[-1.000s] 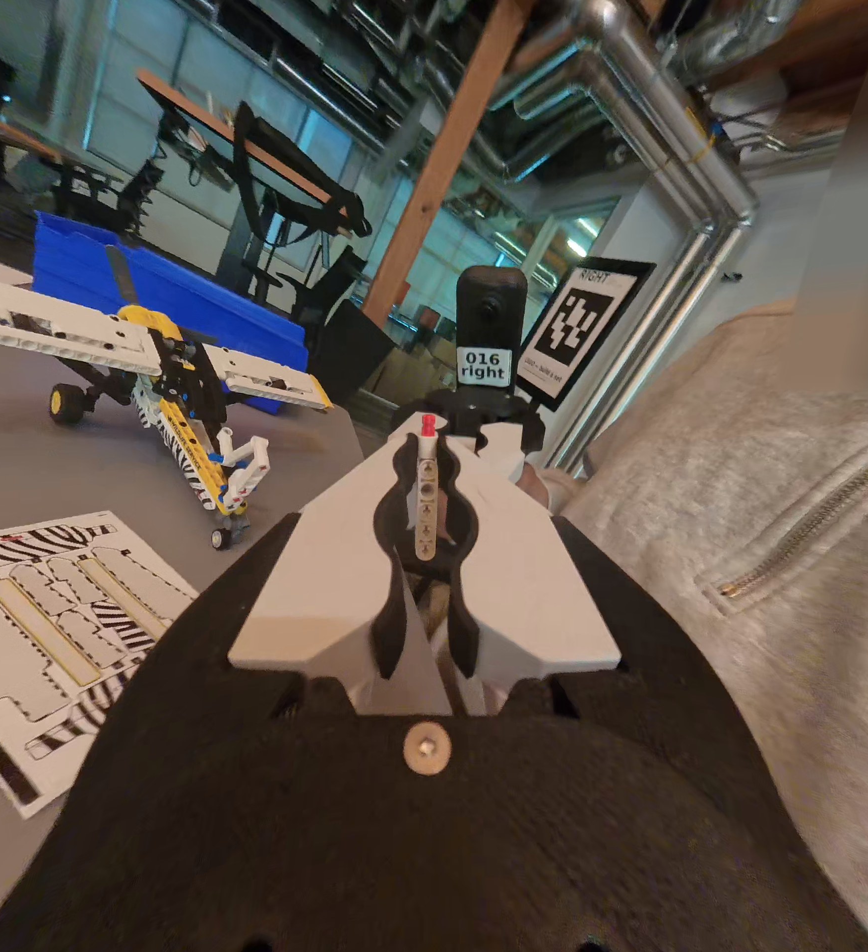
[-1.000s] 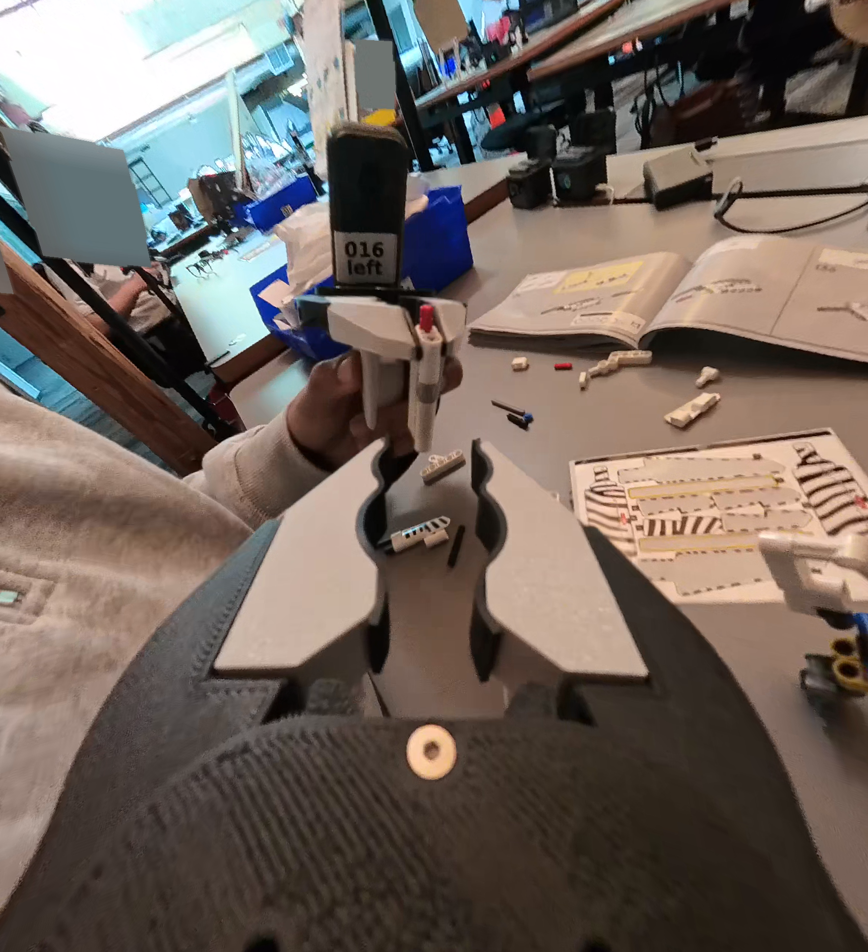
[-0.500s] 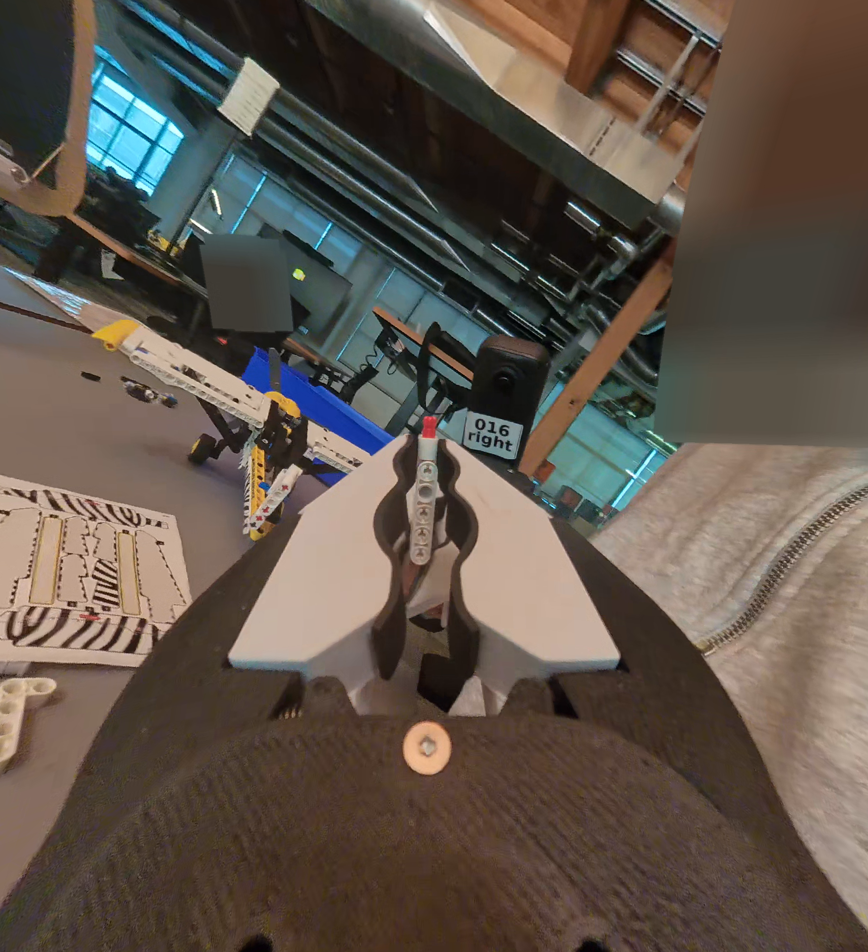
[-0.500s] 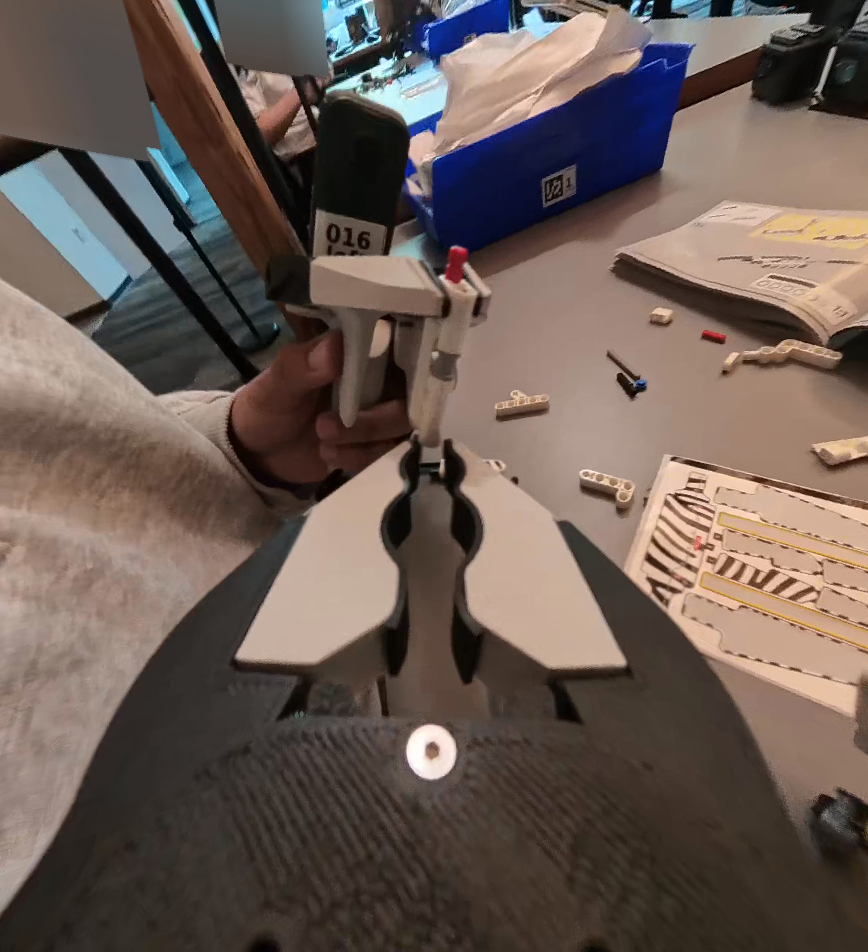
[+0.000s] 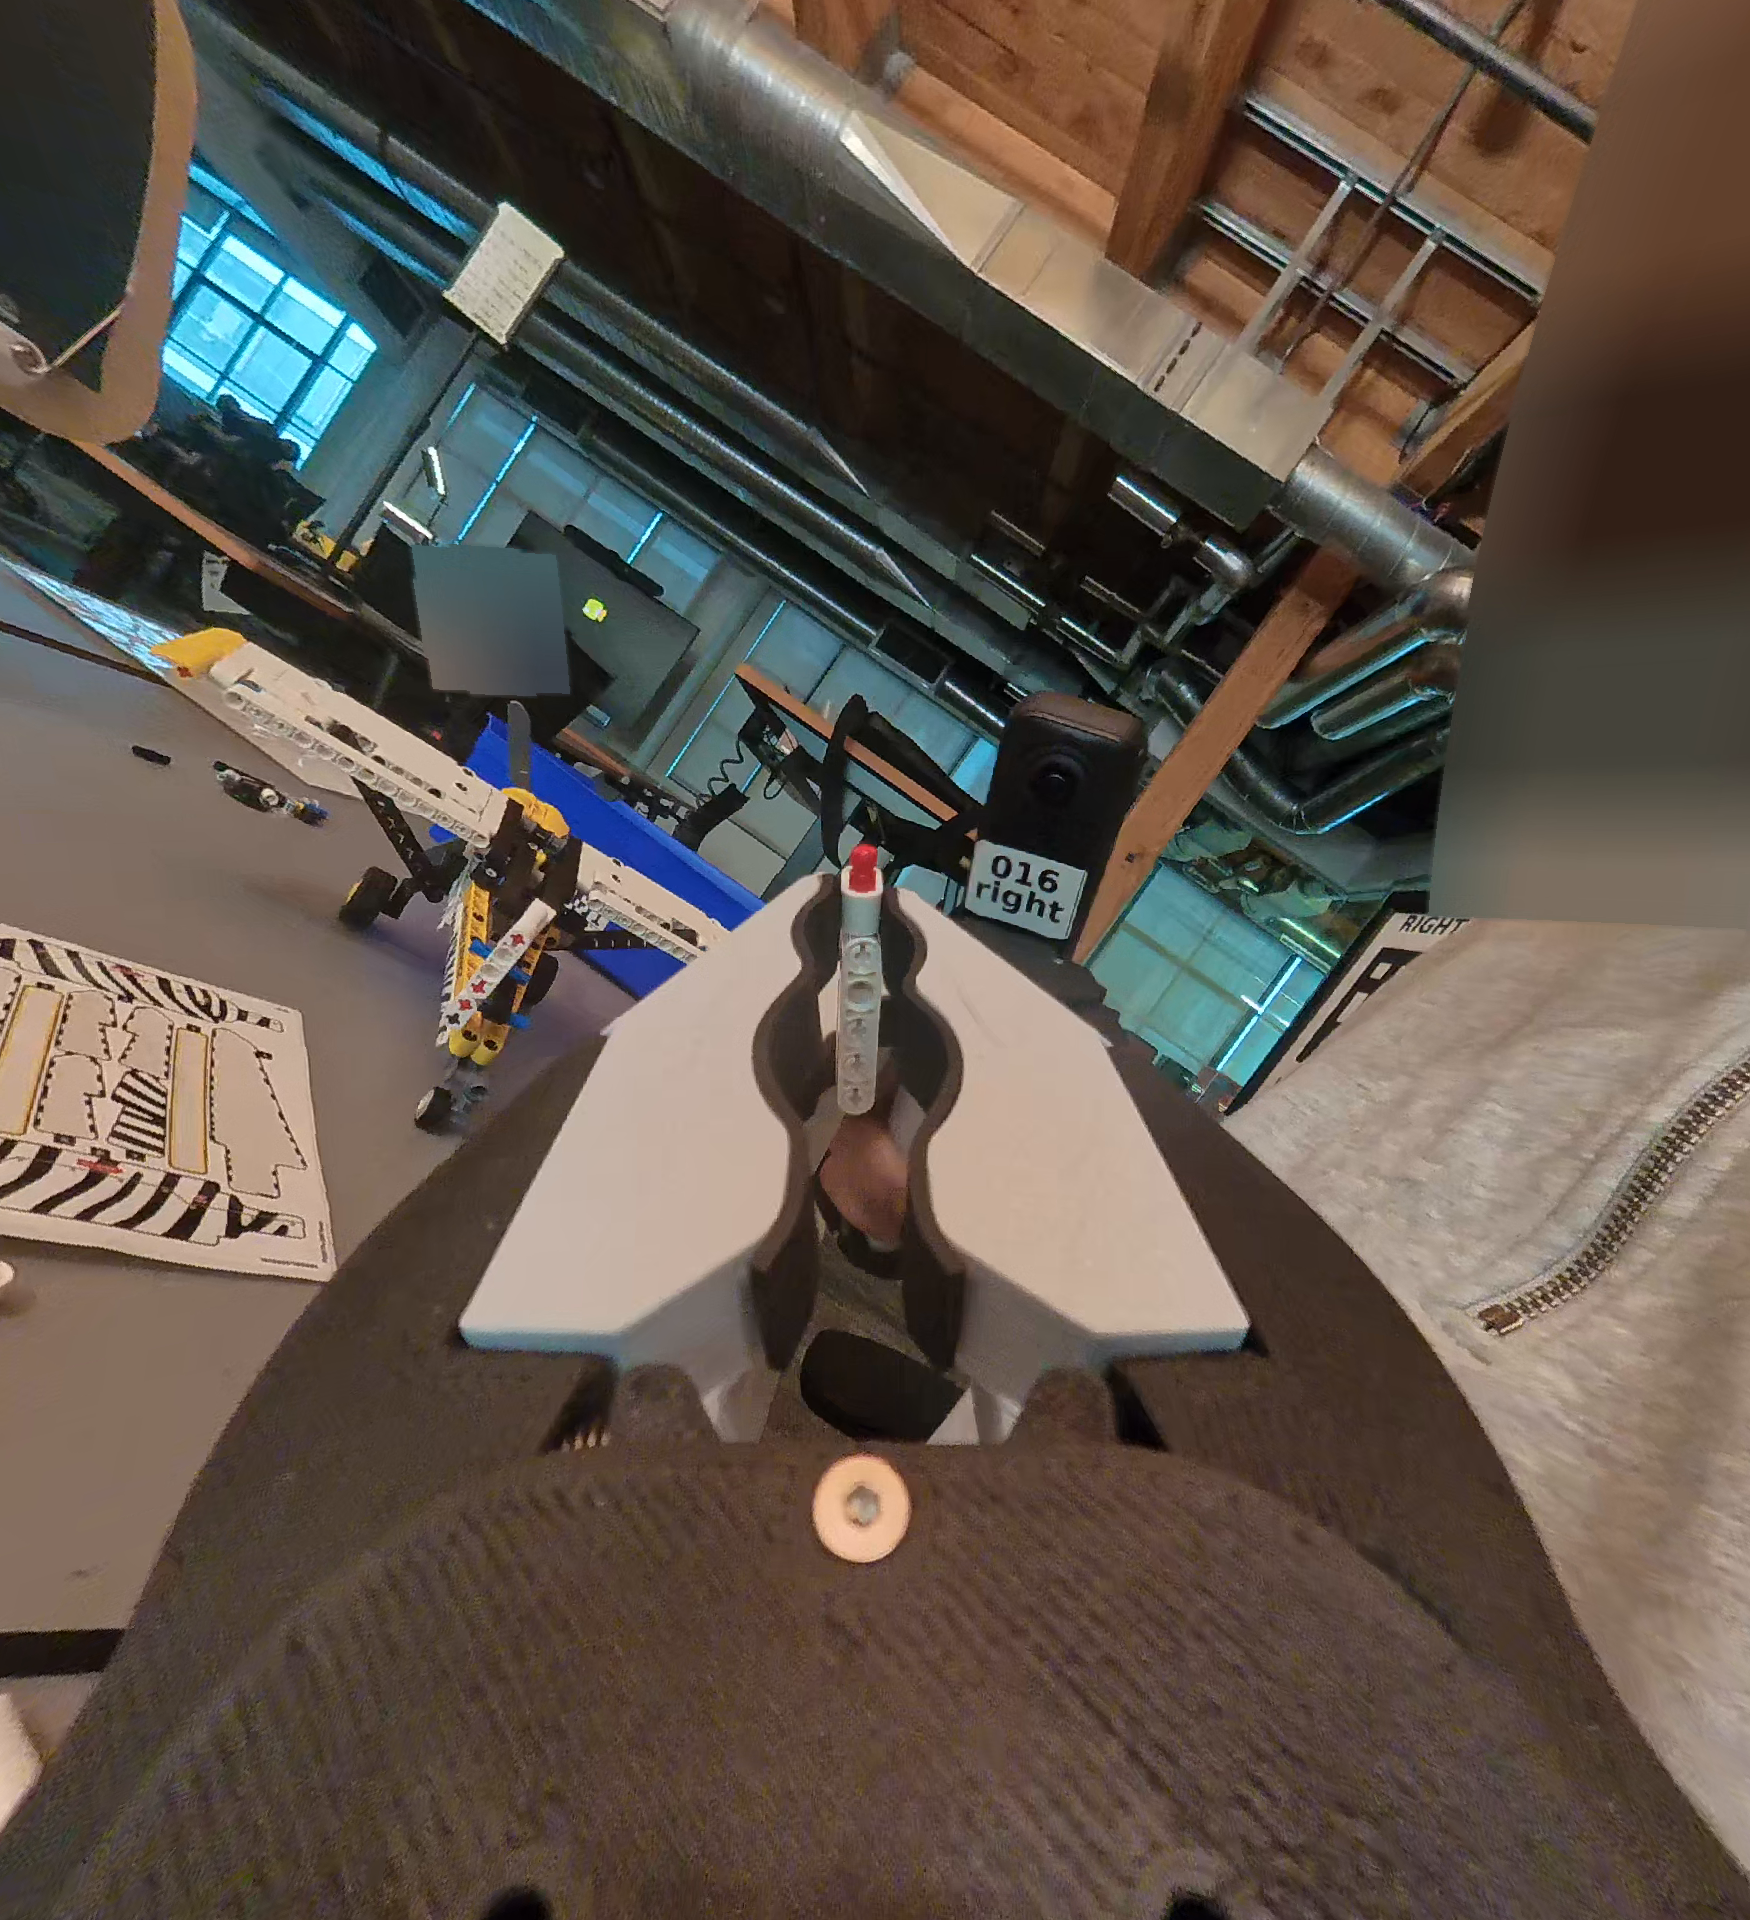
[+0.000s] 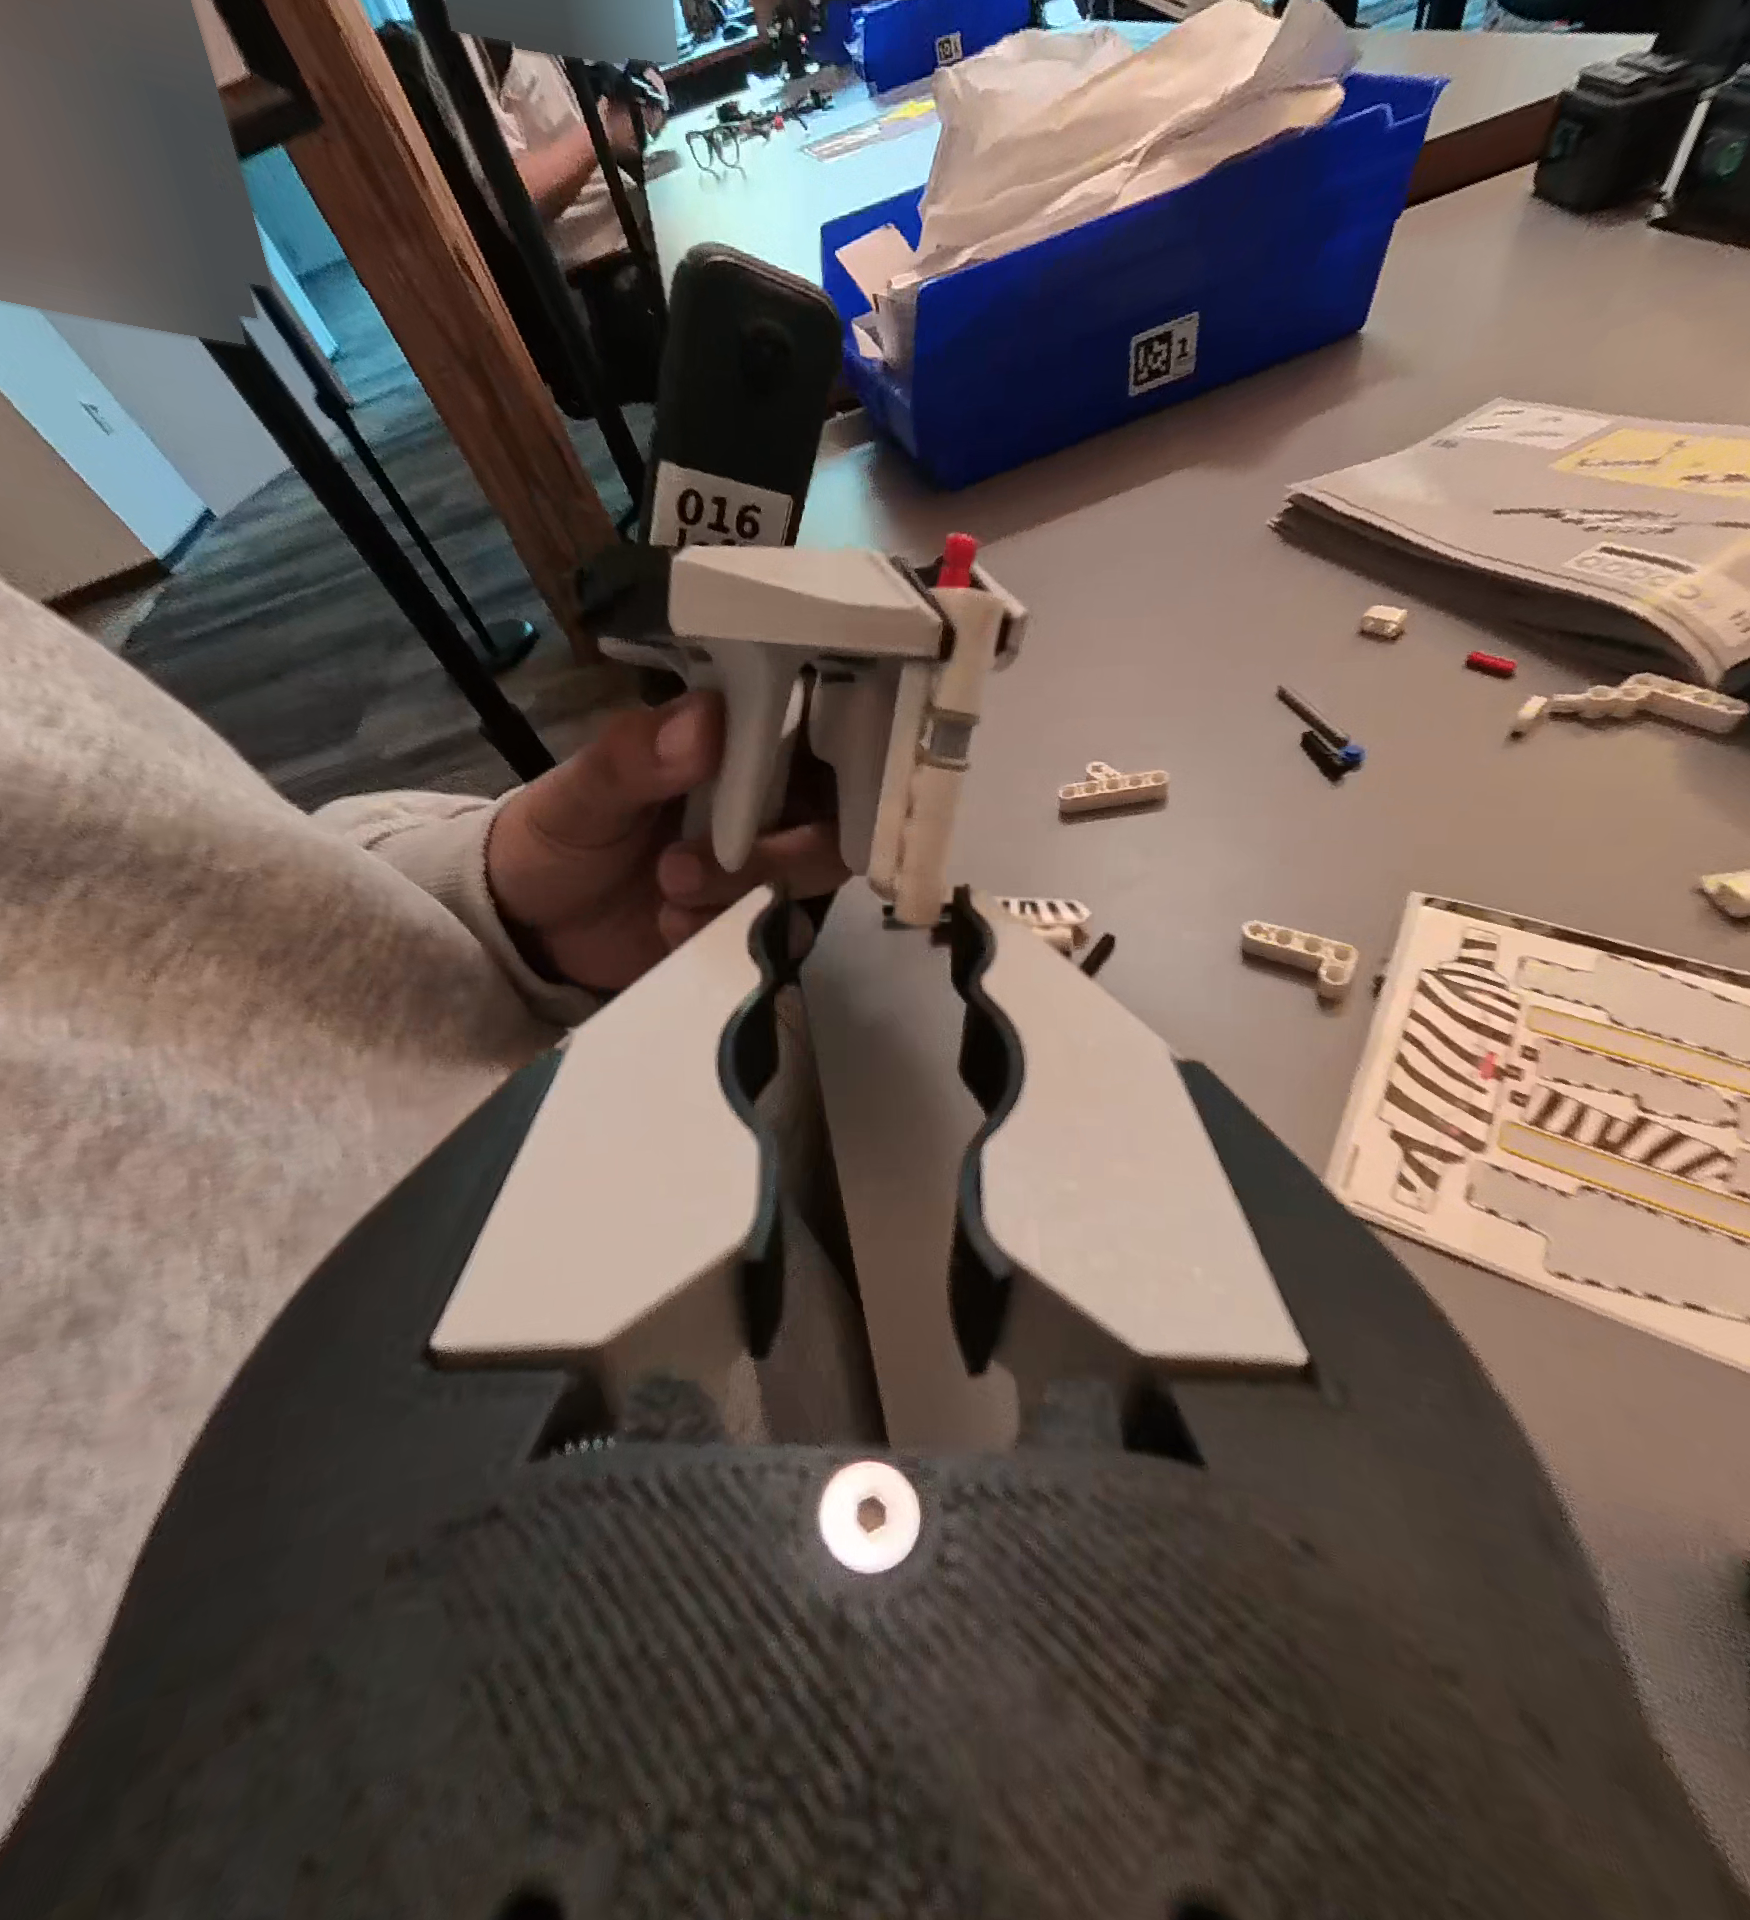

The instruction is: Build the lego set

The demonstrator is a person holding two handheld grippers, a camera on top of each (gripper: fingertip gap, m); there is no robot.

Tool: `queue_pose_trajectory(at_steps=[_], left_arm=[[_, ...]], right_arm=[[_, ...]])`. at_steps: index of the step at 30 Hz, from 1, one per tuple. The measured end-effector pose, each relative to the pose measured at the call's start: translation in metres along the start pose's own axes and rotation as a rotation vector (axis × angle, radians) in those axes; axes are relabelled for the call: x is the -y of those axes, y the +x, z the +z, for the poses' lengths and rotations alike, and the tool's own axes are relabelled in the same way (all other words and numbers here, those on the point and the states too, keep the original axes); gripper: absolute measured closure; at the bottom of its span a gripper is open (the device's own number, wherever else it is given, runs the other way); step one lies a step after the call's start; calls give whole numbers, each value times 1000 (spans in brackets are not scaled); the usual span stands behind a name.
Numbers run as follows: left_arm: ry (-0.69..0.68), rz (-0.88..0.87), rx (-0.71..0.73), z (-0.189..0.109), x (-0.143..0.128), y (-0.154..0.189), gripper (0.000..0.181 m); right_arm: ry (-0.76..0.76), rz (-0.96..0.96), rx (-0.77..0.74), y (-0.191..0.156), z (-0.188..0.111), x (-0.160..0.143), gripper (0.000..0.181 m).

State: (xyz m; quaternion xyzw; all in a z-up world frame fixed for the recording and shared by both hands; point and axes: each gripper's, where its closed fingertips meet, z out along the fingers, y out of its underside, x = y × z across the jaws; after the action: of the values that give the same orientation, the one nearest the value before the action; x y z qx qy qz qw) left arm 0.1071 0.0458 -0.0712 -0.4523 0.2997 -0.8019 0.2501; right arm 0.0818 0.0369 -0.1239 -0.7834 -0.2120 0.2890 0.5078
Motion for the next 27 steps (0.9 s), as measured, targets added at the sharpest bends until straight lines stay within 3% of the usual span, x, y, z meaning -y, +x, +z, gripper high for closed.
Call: queue_pose_trajectory(at_steps=[2,4,9,14,20,22,27], left_arm=[[6,1,3,-1,1,-1,178],[3,-2,8,-1,0,-4,177],[-18,-91,12,-6,4,-21,177],[-204,-162,30,-9,-15,-34,175],[-468,-7,218,-23,-42,-57,144],[-557,33,264,-30,-50,-65,144],[-591,-23,268,-36,-53,-70,144]], right_arm=[[7,32,20,1,8,1,156],[16,50,22,7,13,3,174],[-15,98,61,22,8,6,176],[-149,22,46,34,-2,-8,176],[-388,-197,-38,56,-4,-52,176],[-419,-246,-46,60,-1,-61,176],[-480,-301,-72,71,5,-78,176]])
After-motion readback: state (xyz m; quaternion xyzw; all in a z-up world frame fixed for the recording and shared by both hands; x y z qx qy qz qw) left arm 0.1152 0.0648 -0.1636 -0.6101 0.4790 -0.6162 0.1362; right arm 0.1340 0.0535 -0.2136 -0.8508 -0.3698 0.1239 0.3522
